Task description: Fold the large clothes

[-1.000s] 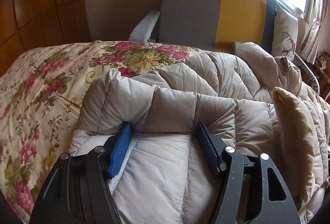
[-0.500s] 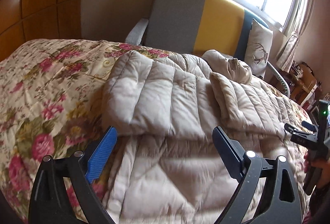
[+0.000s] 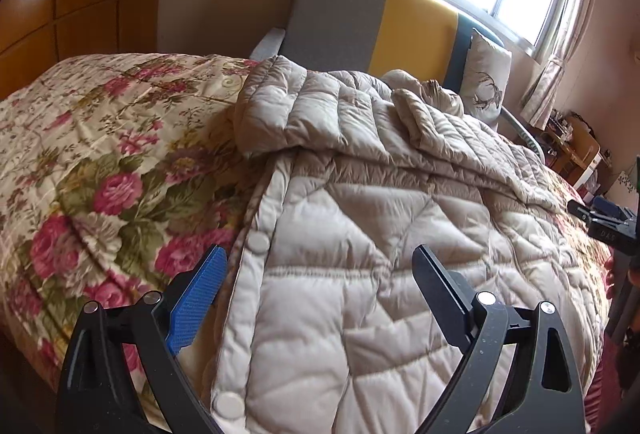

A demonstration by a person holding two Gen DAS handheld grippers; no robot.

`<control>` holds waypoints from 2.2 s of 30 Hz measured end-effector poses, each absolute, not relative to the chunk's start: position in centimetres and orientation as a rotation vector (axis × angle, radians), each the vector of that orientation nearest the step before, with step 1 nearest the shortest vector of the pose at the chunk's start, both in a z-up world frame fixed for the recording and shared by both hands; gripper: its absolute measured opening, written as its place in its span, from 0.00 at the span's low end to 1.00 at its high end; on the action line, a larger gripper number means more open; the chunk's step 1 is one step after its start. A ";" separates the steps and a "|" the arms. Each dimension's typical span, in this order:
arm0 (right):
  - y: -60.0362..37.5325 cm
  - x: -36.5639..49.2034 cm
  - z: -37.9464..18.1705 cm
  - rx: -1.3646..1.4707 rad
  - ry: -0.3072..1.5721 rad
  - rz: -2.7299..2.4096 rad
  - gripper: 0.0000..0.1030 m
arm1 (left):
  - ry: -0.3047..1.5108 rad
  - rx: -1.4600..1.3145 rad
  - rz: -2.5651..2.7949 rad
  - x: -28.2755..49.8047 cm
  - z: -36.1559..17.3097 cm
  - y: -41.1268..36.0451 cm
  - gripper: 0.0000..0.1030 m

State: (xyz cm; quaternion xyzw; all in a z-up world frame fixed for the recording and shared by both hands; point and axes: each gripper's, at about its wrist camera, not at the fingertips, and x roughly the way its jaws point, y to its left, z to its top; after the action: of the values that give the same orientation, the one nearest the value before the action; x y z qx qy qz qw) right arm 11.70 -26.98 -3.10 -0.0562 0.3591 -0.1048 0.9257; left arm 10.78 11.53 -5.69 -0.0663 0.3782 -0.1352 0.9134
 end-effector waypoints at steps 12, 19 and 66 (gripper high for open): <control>-27.1 8.8 -5.2 -0.091 0.822 -0.219 0.98 | 0.801 -0.114 -0.290 7.7 -7.3 12.0 0.90; -26.5 7.4 -6.4 -0.067 0.856 -0.216 0.98 | 0.817 -0.137 -0.292 6.6 -7.3 12.3 0.90; -38.7 -7.0 -12.8 0.653 0.828 0.247 0.61 | 1.016 -0.305 -0.596 -0.3 -11.1 17.0 0.75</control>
State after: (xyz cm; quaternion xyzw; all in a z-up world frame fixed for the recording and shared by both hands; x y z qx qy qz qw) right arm -6.98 -38.68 -12.79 0.3107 0.3939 0.1173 0.8571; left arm -0.27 16.97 -11.11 -0.1433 0.4774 -0.2800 0.8204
